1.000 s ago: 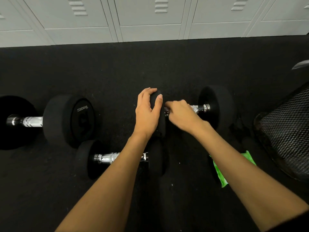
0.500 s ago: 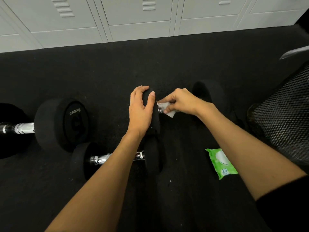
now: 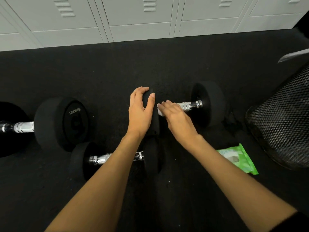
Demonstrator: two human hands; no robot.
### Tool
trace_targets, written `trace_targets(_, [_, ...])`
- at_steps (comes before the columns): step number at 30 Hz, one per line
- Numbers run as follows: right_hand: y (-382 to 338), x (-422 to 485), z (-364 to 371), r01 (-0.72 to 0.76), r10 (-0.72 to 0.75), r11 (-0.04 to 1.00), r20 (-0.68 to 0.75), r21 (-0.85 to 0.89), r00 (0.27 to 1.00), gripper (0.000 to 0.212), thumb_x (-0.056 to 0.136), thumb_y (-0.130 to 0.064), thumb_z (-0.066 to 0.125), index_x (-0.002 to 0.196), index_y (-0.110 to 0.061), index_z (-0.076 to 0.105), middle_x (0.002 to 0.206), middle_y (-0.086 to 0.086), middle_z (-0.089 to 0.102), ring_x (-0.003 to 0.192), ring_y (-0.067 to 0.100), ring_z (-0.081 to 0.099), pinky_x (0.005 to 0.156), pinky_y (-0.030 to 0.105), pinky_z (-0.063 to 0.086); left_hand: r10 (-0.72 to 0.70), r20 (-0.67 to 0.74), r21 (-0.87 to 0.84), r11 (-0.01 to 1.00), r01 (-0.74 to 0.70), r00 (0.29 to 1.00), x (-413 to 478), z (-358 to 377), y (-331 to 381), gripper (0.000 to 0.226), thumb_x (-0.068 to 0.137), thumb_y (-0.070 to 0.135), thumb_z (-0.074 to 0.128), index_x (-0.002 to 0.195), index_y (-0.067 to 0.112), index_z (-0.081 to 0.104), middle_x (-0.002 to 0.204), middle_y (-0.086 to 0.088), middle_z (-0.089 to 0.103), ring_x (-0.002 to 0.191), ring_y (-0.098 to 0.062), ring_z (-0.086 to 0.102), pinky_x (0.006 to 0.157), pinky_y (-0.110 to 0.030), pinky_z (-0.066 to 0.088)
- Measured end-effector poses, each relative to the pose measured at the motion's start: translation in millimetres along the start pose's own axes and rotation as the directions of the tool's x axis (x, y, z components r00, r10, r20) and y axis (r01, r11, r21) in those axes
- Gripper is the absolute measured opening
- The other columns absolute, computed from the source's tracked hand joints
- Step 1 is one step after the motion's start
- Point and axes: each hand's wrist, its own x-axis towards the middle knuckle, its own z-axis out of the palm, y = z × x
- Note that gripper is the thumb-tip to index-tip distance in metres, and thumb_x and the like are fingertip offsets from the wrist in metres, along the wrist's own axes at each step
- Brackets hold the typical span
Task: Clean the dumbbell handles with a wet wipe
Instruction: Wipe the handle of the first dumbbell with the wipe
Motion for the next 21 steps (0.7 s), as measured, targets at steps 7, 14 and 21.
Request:
trace_targets(7, [-15.2,68.7,-46.9,-0.383,0.309,0.923,0.531,0.033,0.789,0.026,0.093,-0.026,0.042,0.097,-0.011,0.063,0.107,0.017,0.06,0.098,0.034,0.058,0.078,0.037,0.04,-0.002,0.01,0.027,1.0,0.002,1.0,0.2,-0.1,-0.6,0.031,0.097,0.034,0.05,0.125,0.023,0.052,0.133,0.006,0.044,0.121,-0.005,0.045,0.098,-0.014,0.035])
trace_targets(14, [-11.3,89.4,-50.1,-0.471,0.292,0.879,0.701,0.072,0.651,0.023,0.091,-0.022,0.041,0.083,-0.014,0.061,0.098,0.012,0.059,0.088,0.026,0.056,0.08,0.039,0.043,-0.003,0.02,0.026,1.0,0.003,1.0,0.0,-1.1,-0.4,0.031,0.097,0.036,0.049,0.126,0.024,0.052,0.134,0.006,0.044,0.123,-0.005,0.044,0.098,-0.012,0.034])
trace_targets(21, [-15.3,15.8,-16.6,-0.128,0.11,0.977,0.109,0.17,0.988,0.039,0.087,0.006,0.044,0.12,-0.006,0.061,0.119,0.014,0.064,0.12,0.033,0.053,0.104,0.036,0.036,0.001,-0.002,0.013,1.0,-0.001,1.0,-0.4,-0.4,-2.7,0.031,0.096,0.036,0.05,0.125,0.025,0.053,0.134,0.008,0.044,0.123,-0.004,0.044,0.099,-0.016,0.036])
